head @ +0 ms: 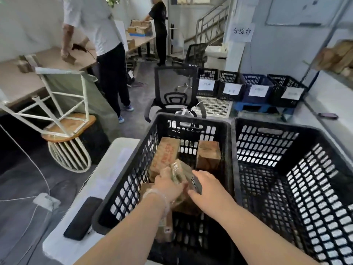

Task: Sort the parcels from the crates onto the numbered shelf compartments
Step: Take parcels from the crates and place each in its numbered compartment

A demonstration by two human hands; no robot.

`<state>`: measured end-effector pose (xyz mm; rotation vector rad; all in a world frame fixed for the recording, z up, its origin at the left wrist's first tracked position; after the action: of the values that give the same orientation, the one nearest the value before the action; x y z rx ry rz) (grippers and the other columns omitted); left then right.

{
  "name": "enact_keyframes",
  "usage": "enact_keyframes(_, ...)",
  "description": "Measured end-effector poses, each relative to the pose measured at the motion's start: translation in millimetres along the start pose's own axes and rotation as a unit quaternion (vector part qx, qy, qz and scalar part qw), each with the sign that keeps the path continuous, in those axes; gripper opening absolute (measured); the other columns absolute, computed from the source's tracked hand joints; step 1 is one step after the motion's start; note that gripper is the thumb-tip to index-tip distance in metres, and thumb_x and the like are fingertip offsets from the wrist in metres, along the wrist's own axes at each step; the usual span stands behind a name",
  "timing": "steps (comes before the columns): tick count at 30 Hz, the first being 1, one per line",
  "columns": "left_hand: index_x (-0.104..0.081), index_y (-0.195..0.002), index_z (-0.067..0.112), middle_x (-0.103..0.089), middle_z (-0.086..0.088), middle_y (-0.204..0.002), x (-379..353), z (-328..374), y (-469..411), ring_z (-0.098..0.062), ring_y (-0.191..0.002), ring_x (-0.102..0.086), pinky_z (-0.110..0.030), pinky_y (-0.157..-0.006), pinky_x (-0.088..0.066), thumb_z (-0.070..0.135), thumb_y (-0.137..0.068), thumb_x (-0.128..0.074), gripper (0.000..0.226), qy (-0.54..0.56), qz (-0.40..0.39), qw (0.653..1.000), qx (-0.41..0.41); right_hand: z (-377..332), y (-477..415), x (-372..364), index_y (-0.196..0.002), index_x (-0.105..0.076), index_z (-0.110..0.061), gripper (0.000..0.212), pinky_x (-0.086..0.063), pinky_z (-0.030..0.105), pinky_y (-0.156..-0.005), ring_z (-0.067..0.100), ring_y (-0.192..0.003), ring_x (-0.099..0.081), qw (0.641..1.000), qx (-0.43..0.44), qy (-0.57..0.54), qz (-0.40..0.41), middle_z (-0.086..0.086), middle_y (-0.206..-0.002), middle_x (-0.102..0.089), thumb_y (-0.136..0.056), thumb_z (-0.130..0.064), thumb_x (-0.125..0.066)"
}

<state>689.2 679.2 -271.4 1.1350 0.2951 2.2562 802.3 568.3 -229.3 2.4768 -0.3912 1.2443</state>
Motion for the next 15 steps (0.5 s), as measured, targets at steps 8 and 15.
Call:
enact_keyframes(8,-0.007,-0.152,0.042,-0.045,-0.015,-0.134,-16,-1,-22,-0.034,-0.113,-0.056,-0.047,-0.100,-0.049,0.052,-0.074,-0.074,0.104,0.122,-0.021,0.992,0.029,6,9,20,-0.149,-0.030,-0.032,0.062,-0.016,0.020,-0.112,-0.001,-0.138,-0.020,0.998,0.021,-0.044,0.045,-0.015,-0.153,-0.025,-0.093,-0.040,-0.055)
enact_keyframes(15,-0.027,-0.140,0.060,-0.040,-0.002,-0.131,59,15,3,-0.026,-0.109,-0.057,-0.046,-0.095,-0.053,0.033,-0.074,-0.076,0.086,0.124,-0.083,0.985,-0.086,2,9,48,-0.149,-0.031,-0.030,0.062,-0.020,0.020,-0.113,-0.002,-0.136,-0.025,0.993,0.059,-0.043,0.088,-0.015,-0.150,-0.032,-0.093,-0.033,-0.058)
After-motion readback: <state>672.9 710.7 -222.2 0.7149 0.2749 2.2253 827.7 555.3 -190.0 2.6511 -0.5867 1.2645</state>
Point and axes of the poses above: each hand's wrist, its own y-axis away from the middle knuckle, its own x-axis out of the back of the hand, z = x × y, the point moved 3 cm from there along -y, towards the middle knuckle
